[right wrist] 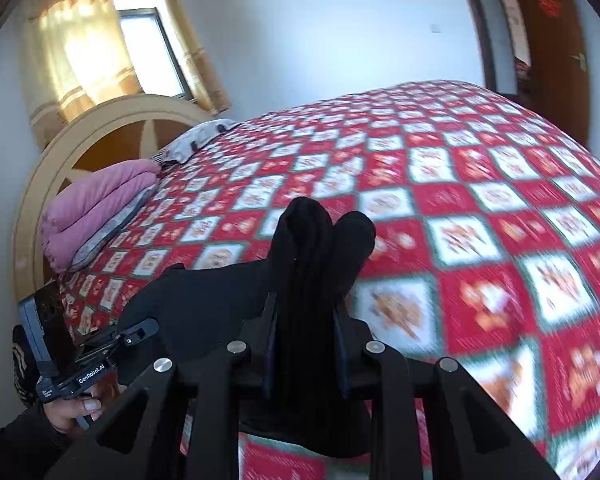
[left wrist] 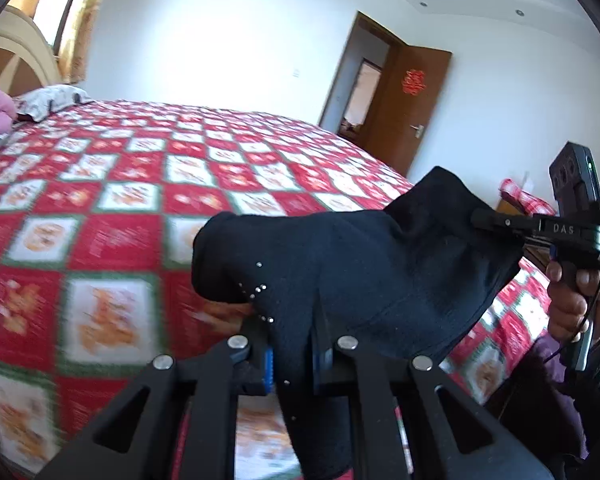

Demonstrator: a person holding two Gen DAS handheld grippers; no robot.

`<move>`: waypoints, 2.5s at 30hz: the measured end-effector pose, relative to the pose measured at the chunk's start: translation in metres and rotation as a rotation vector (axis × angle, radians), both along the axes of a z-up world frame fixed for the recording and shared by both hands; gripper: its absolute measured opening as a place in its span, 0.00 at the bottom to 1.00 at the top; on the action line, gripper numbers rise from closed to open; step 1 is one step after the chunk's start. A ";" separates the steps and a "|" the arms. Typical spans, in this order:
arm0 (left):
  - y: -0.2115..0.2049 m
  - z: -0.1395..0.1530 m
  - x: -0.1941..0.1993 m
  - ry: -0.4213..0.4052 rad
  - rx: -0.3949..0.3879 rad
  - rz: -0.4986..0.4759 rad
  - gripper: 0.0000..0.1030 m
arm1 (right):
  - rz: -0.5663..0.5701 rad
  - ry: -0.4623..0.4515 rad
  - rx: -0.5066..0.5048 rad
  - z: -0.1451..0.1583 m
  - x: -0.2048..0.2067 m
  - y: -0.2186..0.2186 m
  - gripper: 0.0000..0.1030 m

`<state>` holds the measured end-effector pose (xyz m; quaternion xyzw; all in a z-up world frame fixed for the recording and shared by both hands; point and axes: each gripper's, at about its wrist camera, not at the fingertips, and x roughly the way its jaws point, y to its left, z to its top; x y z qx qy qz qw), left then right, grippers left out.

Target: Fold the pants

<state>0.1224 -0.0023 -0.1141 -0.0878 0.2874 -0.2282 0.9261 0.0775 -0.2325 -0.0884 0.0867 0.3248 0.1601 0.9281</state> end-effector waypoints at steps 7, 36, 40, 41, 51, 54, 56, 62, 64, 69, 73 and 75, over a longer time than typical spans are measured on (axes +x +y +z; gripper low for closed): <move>0.084 0.022 0.021 -0.067 0.058 0.143 0.13 | 0.129 -0.022 0.016 0.021 0.073 0.086 0.23; 0.180 -0.050 0.067 0.070 0.209 0.367 0.72 | 0.140 0.260 0.075 -0.089 0.221 0.196 0.34; 0.180 -0.051 0.066 0.070 0.222 0.400 0.80 | 0.129 0.277 0.059 -0.093 0.222 0.197 0.41; 0.180 -0.051 0.066 0.071 0.222 0.407 0.82 | 0.122 0.279 0.053 -0.094 0.223 0.196 0.42; 0.186 -0.054 0.064 0.091 0.204 0.438 0.94 | 0.108 0.236 -0.034 -0.086 0.216 0.201 0.43; 0.188 -0.054 0.059 0.097 0.204 0.444 0.96 | 0.085 0.217 -0.050 -0.080 0.213 0.198 0.43; 0.187 -0.053 0.053 0.100 0.227 0.453 0.99 | 0.056 0.189 -0.057 -0.072 0.207 0.191 0.44; 0.184 -0.042 0.028 0.081 0.287 0.460 0.99 | -0.035 0.131 -0.064 -0.049 0.189 0.163 0.45; 0.183 -0.033 0.018 0.067 0.273 0.461 0.99 | -0.049 0.104 -0.055 -0.039 0.173 0.155 0.45; 0.172 -0.012 -0.001 0.030 0.266 0.442 0.99 | -0.039 0.078 -0.033 -0.028 0.131 0.149 0.48; 0.156 0.006 -0.014 0.000 0.256 0.411 0.99 | -0.036 0.070 -0.016 -0.025 0.094 0.144 0.50; 0.149 0.012 -0.020 -0.002 0.241 0.397 0.99 | -0.036 0.073 -0.007 -0.023 0.076 0.141 0.50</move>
